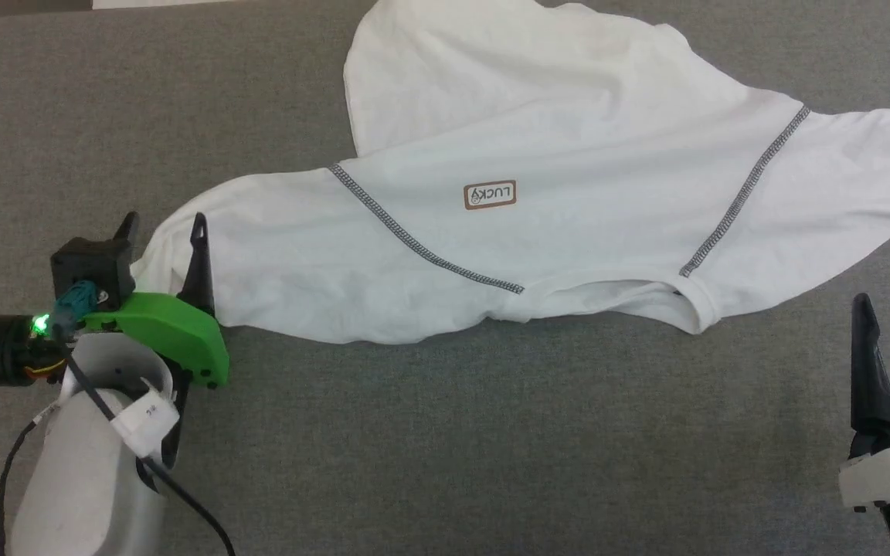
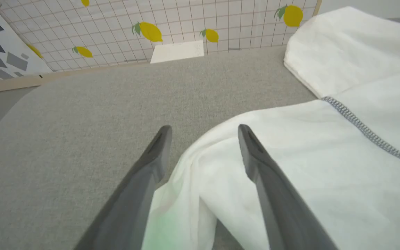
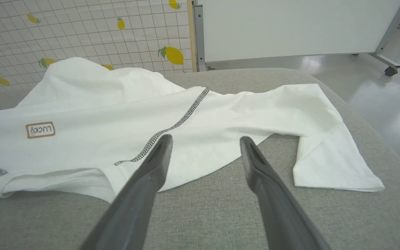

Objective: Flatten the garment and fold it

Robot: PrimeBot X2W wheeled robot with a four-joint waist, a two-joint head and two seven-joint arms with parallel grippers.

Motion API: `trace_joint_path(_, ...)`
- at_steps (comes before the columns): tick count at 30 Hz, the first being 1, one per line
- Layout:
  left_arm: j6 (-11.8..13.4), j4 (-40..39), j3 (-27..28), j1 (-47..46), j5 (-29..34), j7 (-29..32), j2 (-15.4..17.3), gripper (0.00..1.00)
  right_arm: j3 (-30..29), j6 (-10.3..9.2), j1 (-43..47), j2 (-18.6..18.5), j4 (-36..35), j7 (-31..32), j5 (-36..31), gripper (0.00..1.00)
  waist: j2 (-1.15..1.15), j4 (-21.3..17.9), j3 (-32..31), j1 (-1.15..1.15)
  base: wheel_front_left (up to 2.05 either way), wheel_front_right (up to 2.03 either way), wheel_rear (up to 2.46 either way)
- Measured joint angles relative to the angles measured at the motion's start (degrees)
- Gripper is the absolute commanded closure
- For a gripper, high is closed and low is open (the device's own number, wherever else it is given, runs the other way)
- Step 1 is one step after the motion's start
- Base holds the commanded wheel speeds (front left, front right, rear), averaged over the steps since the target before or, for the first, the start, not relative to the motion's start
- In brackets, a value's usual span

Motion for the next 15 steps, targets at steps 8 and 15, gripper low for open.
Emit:
trace_joint_path(8,-4.10,-15.29,-5.17,6.02,-0.62,-4.04,-0.42,0.00,0.14,0.00,0.46,0.00,0.31,0.35,0.14,0.00,0.00,0.40,-3.52,0.00,0.00,0.00,0.00)
trace_joint_path(15,-8.26,-18.76,-15.28,9.28,4.07,1.40,1.69,0.00,1.09,0.00,0.61,0.01,-0.14,0.60,0.73,0.00,0.00,0.05,-4.36,0.00,0.00,0.00,0.00)
